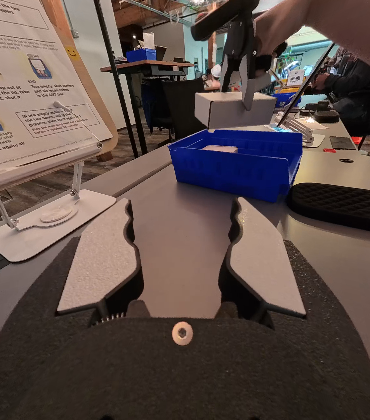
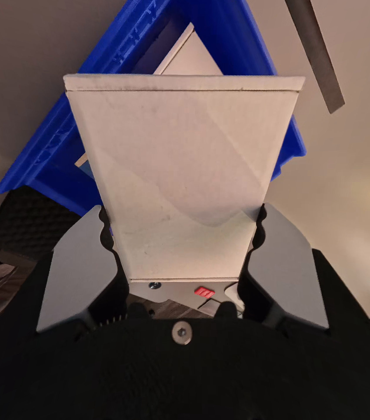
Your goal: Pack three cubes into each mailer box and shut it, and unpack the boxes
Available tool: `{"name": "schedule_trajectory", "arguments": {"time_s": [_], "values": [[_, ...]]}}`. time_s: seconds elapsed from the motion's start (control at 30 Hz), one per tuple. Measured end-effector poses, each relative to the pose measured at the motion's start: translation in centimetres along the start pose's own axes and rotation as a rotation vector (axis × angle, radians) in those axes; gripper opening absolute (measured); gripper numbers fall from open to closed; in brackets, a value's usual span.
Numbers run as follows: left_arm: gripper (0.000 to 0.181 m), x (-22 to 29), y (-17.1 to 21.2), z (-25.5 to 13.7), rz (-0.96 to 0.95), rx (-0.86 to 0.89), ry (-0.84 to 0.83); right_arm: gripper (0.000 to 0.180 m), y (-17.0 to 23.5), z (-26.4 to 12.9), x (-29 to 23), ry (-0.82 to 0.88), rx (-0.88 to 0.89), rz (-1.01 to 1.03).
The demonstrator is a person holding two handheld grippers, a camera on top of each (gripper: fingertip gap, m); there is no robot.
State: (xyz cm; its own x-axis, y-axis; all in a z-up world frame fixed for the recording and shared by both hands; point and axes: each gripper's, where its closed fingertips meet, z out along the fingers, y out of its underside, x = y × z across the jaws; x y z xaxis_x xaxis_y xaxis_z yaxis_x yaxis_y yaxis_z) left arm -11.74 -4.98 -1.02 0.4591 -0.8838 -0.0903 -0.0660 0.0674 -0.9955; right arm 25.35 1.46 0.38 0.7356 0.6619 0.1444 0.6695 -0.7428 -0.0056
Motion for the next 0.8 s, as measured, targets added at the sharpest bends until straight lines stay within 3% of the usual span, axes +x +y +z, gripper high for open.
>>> {"name": "schedule_trajectory", "arguments": {"time_s": [0.43,0.8], "values": [[0.082,1.4,2.3,1.2,0.036,-0.102,0.051,0.123,-1.7,7.9,0.1,-0.03,-0.125,-0.403],[0.083,2.4,3.7,2.1,0.064,-0.162,0.087,0.123,-3.5,8.1,1.3,0.025,-0.148,-0.591]]}}
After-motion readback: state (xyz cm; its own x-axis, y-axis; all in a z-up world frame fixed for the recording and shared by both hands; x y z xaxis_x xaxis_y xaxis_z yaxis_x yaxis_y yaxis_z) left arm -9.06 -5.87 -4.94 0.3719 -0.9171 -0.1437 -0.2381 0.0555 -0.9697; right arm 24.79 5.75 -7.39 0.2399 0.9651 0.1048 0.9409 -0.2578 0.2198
